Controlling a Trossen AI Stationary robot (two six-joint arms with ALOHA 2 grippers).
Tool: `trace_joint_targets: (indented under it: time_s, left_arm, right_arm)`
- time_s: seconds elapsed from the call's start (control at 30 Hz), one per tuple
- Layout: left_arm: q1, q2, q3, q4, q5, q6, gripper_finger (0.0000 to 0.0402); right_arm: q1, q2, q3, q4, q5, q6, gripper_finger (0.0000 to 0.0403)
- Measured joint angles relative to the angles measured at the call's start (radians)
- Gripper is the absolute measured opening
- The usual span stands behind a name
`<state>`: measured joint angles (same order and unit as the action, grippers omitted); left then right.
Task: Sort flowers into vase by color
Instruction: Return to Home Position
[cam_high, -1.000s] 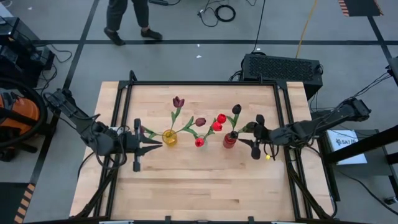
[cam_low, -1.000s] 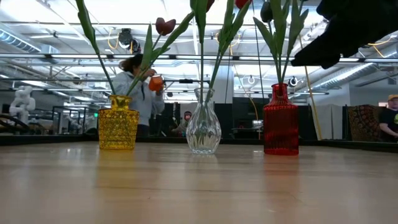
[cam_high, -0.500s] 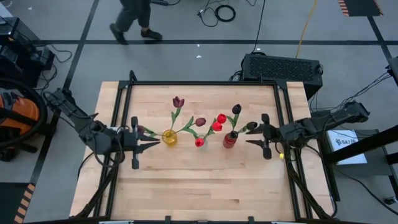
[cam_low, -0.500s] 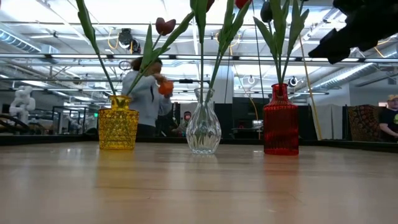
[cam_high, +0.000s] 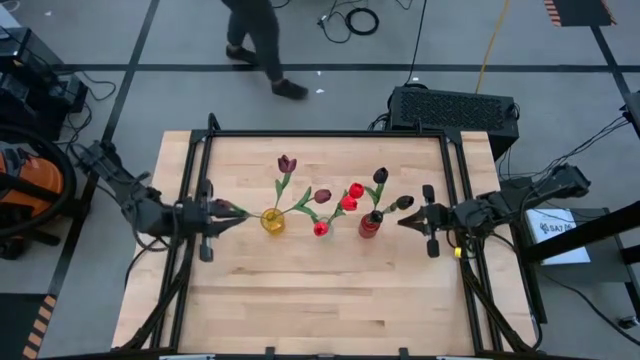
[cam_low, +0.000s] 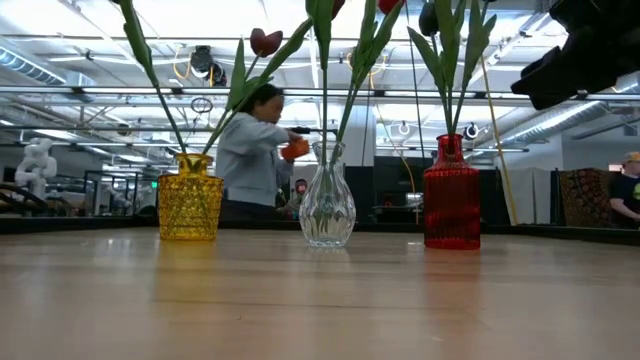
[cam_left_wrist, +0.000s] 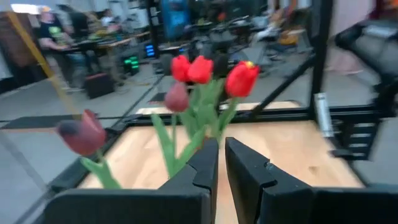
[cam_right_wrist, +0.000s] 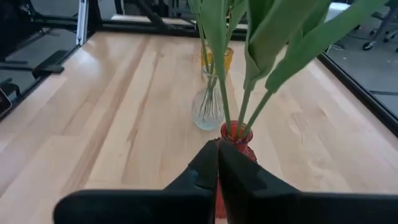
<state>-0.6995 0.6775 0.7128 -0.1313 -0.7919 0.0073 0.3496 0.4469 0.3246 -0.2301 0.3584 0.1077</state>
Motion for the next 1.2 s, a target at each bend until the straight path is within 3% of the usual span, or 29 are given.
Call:
trace_joint_targets:
  time_s: [0.2,0.37,0.57,0.73,0.9,1.1,1.2]
  left_arm:
    - [-0.042,-0.1,-0.057,0.106,0.031,0.064,0.0038]
    - [-0.057,-0.131,-0.069,0.234,0.009,0.205,0.0037]
    - [-0.056,-0.175,-0.069,0.25,-0.043,0.296,0.0037]
    - [-0.056,-0.24,-0.069,0.183,-0.175,0.31,0.0037]
    - [-0.056,-0.303,-0.071,-0.038,-0.183,0.171,0.0037]
    - [-0.056,-0.39,-0.154,-0.063,-0.191,0.158,0.0037]
    - [-0.055,-0.458,-0.205,-0.063,-0.258,0.157,0.0037]
  right_arm:
    - [0.0,-0.04,-0.007,0.008,0.001,-0.003,0.0004]
    - [0.0,-0.048,-0.007,0.018,0.001,-0.007,0.0002]
    - [0.0,-0.048,-0.007,0.017,-0.021,-0.012,0.0001]
    - [0.0,-0.048,-0.007,0.017,-0.023,-0.015,0.0001]
    - [0.0,-0.048,-0.007,0.019,-0.025,-0.015,0.0001]
    - [0.0,-0.048,-0.007,0.019,-0.025,-0.016,0.0001]
    - [0.0,-0.048,-0.007,0.019,-0.028,-0.016,0.0001]
